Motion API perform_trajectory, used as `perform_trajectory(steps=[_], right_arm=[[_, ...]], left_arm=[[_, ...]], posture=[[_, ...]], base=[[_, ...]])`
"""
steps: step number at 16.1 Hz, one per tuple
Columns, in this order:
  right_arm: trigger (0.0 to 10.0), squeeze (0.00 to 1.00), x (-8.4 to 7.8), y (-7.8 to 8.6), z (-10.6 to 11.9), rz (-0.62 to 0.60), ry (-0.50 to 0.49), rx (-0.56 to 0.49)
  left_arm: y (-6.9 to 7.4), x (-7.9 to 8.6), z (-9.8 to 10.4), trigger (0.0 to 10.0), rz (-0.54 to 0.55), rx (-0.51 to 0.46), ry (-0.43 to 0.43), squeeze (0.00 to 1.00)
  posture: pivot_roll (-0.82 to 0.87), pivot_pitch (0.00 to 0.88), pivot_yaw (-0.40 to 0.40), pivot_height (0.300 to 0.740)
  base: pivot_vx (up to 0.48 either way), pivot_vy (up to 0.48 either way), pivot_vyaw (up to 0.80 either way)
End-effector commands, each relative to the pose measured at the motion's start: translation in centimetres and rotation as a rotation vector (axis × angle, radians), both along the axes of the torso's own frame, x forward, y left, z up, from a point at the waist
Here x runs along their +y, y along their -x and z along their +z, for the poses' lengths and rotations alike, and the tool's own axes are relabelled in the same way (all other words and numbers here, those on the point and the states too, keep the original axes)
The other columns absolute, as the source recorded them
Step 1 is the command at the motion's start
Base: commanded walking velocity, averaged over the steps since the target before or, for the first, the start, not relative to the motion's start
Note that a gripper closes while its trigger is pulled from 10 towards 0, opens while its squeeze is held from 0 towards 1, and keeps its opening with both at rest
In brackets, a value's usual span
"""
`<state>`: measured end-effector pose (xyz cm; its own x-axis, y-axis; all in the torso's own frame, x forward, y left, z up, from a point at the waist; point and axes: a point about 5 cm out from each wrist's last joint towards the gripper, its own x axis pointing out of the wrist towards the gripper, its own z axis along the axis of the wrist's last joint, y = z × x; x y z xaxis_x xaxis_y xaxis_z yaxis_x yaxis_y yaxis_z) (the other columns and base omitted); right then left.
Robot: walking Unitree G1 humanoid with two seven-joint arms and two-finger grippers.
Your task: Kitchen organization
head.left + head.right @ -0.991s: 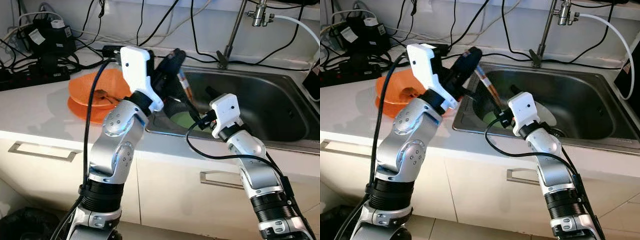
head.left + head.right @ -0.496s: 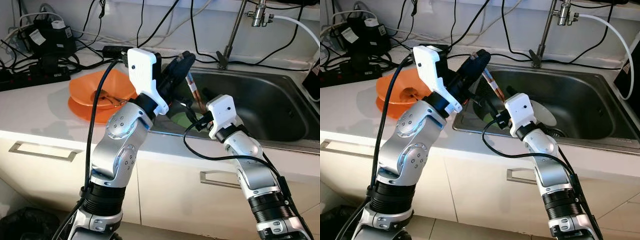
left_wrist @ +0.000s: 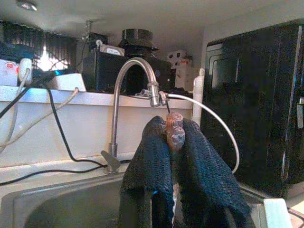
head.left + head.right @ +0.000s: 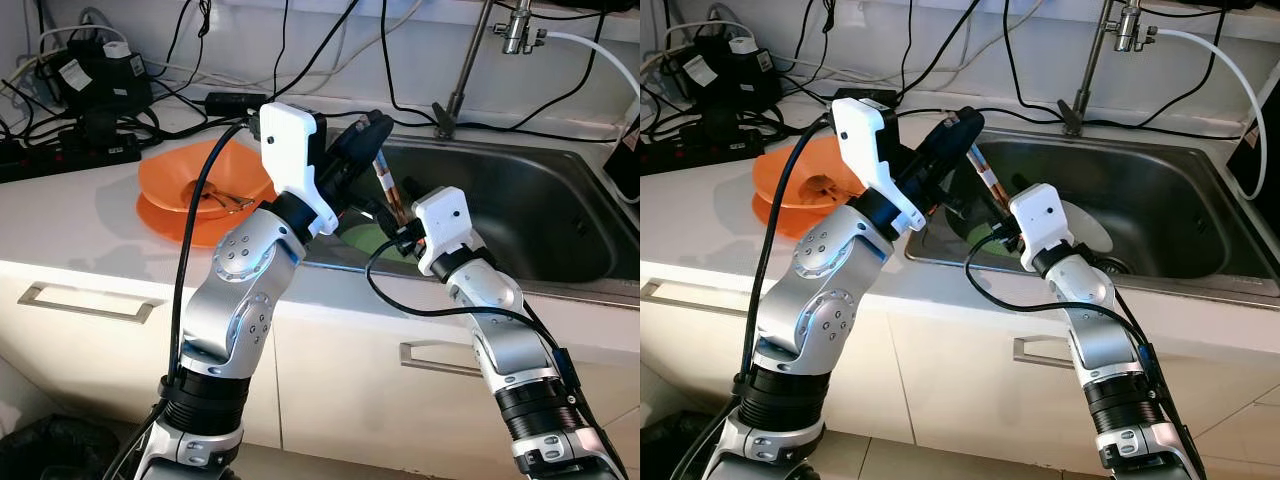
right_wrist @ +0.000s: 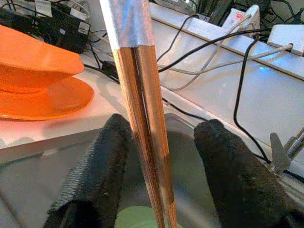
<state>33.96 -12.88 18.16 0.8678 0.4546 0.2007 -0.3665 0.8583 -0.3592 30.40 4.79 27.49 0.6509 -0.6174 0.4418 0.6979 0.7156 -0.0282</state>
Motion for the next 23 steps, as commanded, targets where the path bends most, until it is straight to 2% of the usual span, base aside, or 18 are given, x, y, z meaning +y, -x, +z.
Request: perform_trajectory(steps=[1,8,9,10,20,22,23], right_arm=[[0.0,0.0,-0.1,-0.1,-0.1,-0.006,0.006,0.007],[0.0,0.0,-0.3,-0.2,0.0,-0.009,0.005,0.006],[0.0,0.0,-0.3,-0.2,0.0,-0.011,0.005,0.006],[0.0,0.0,-0.4,-0.3,0.1,-0.016,0.003,0.004],[0.0,0.0,-1.0,-0.5,0.6,-0.045,-0.031,-0.008],[0.0,0.0,-1.8,-0.9,0.9,-0.107,-0.068,-0.009],[0.0,0.0,-2.2,-1.2,0.9,-0.145,-0.08,-0.002]], left_arm=[[0.1,-0.2,0.1,10.0,-0.002,-0.003,-0.015,0.0],[-0.3,0.1,0.1,10.0,0.03,-0.008,-0.023,0.0],[-0.3,0.2,0.1,10.0,0.034,-0.009,-0.023,0.11],[-0.3,0.2,0.1,10.0,0.035,-0.012,-0.021,1.0],[-0.7,0.5,0.0,10.0,0.092,0.005,-0.042,1.0],[-0.8,0.9,-0.2,10.0,0.138,0.007,-0.051,1.0],[-1.1,1.0,-0.5,10.0,0.188,0.007,-0.082,0.8]], posture=[[0.04,0.011,-0.001,0.74],[0.04,0.021,-0.005,0.74],[0.04,0.021,-0.005,0.74],[0.04,0.022,-0.007,0.74],[0.05,0.022,-0.005,0.74],[0.05,0.023,-0.004,0.74],[0.05,0.022,-0.006,0.74]], base=[[0.0,0.0,0.0],[0.0,0.0,0.0],[0.0,0.0,0.0],[0.0,0.0,0.0],[0.0,0.0,0.0],[0.0,0.0,0.0],[0.0,0.0,0.0]])
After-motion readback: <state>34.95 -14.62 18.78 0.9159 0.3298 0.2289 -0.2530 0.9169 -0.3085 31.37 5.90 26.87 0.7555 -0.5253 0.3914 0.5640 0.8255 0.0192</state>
